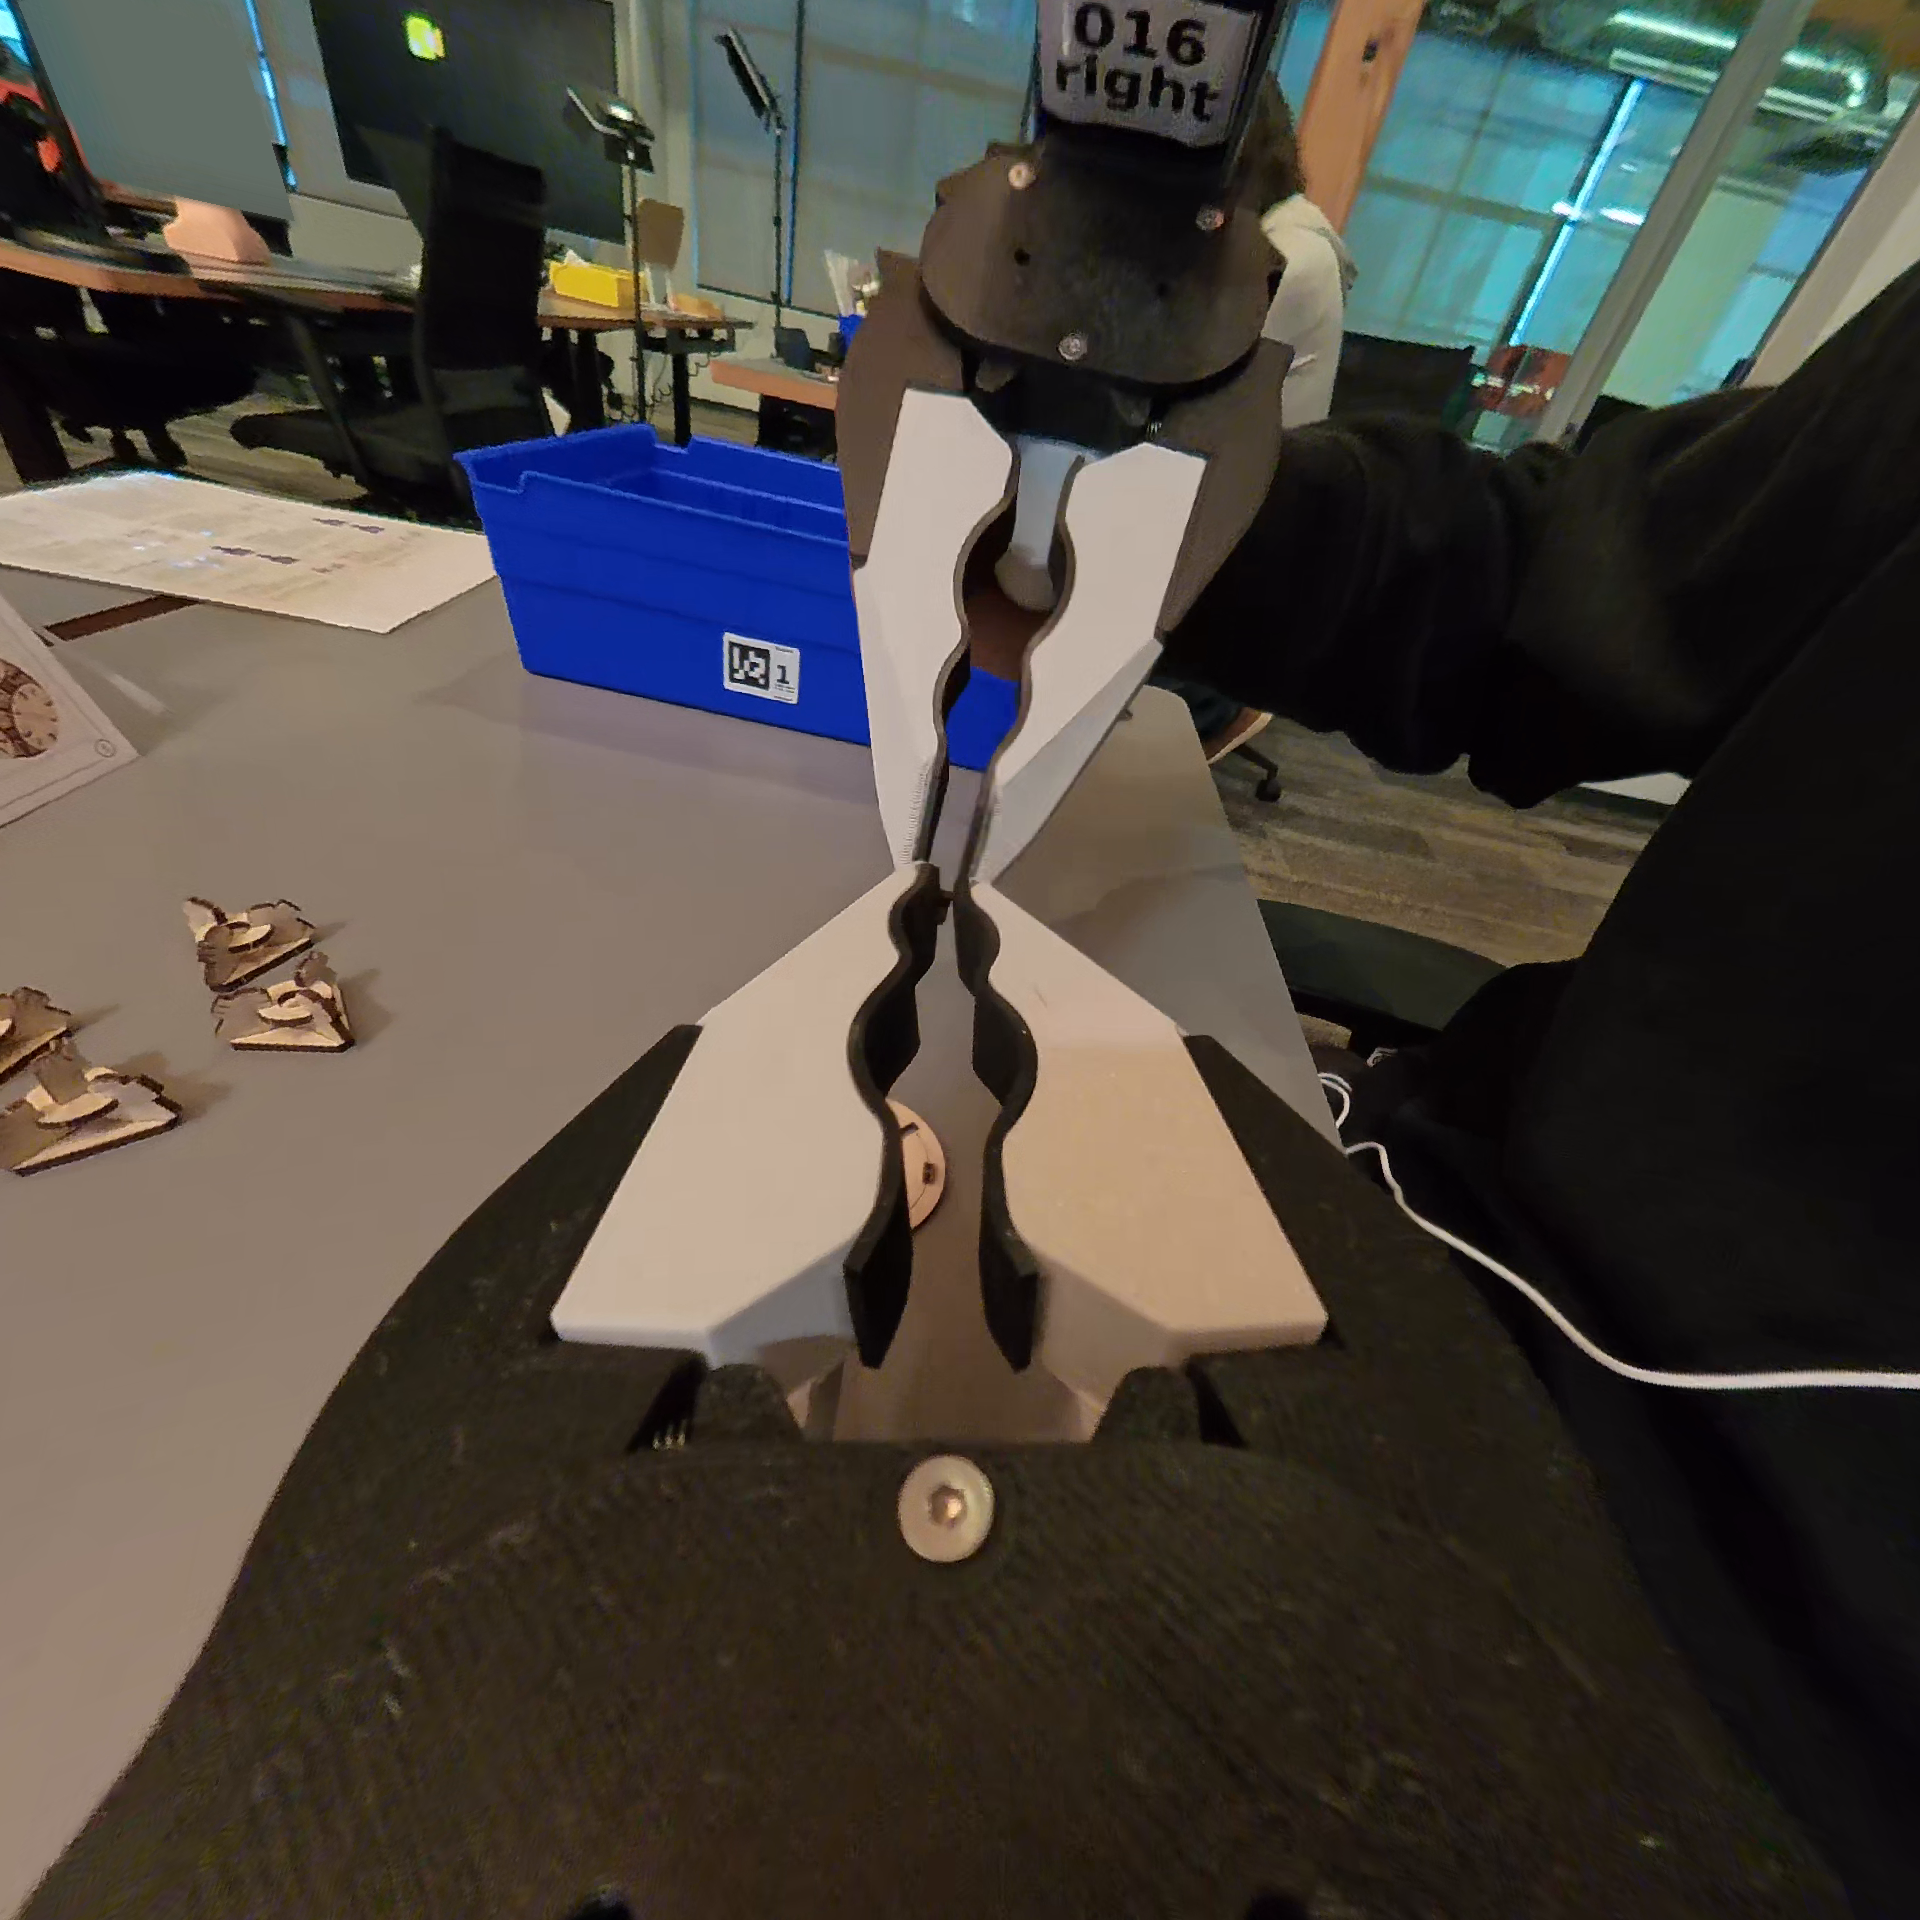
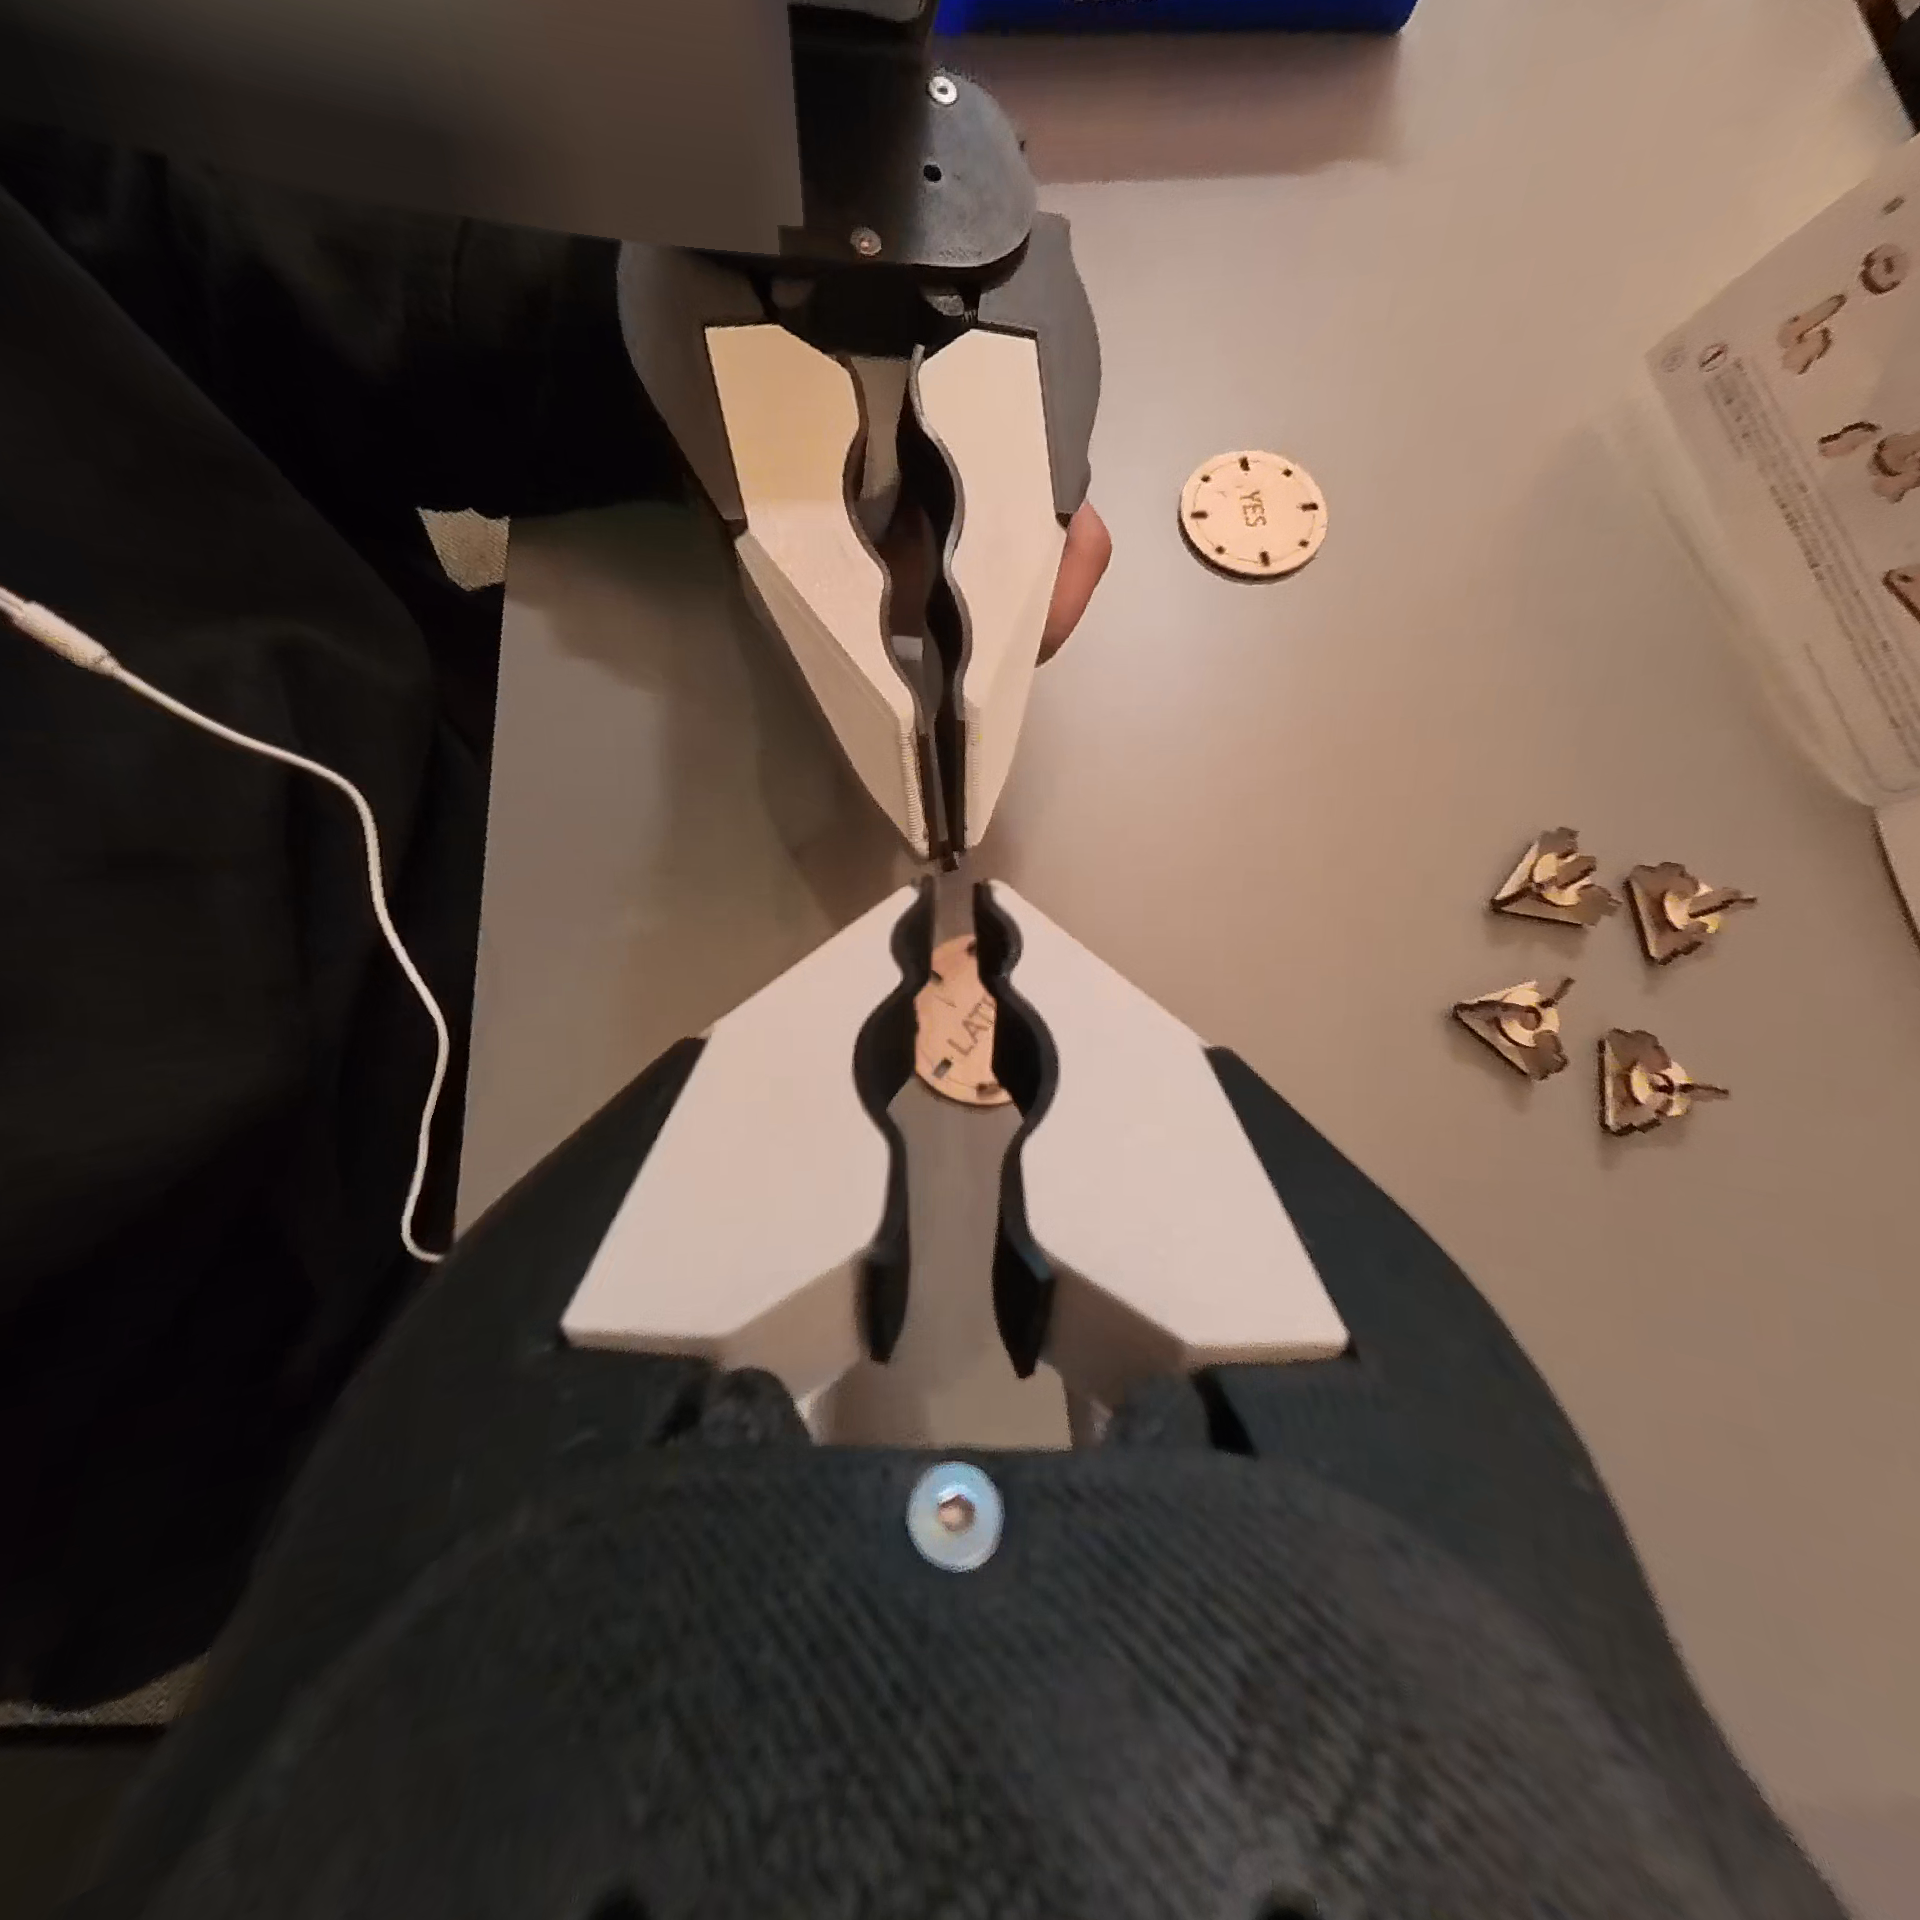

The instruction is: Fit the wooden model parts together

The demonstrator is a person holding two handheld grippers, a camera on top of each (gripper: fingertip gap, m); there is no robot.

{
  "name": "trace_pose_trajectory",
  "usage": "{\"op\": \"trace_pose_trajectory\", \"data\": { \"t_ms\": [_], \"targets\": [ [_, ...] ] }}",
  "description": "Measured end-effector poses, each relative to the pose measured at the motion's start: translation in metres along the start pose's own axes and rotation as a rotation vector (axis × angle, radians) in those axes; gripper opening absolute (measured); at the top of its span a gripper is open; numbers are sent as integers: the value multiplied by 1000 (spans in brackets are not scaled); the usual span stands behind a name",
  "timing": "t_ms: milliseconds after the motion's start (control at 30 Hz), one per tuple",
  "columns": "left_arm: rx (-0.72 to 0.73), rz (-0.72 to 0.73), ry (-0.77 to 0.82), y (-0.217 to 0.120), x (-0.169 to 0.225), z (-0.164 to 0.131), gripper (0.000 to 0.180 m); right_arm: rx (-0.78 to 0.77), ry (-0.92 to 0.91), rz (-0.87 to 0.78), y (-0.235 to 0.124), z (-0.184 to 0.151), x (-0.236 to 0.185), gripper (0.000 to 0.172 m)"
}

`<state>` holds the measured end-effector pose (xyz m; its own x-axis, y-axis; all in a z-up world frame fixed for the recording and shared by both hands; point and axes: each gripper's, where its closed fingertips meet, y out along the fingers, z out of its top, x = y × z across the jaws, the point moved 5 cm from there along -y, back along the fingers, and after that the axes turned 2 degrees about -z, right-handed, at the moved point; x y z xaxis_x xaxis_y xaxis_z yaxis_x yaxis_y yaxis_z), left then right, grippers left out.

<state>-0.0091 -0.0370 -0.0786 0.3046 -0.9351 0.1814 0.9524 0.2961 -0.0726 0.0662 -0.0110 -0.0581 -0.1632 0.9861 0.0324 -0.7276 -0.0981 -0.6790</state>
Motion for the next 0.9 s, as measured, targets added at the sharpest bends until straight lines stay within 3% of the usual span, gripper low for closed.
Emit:
{"op": "trace_pose_trajectory", "data": {
  "t_ms": [133,333,767,900],
  "targets": [
    [32,-25,-19,-2,2,4,0,53,25,38,0,3,-3,10],
    [83,-66,-67,-5,3,10,0,157,80,94,-3,8,-1,1],
    [156,-57,-115,-14,-3,18,1,321,166,173,0,14,8,0],
    [196,-31,-123,-19,-8,22,14,370,181,170,1,14,16,0]
  ]
}}
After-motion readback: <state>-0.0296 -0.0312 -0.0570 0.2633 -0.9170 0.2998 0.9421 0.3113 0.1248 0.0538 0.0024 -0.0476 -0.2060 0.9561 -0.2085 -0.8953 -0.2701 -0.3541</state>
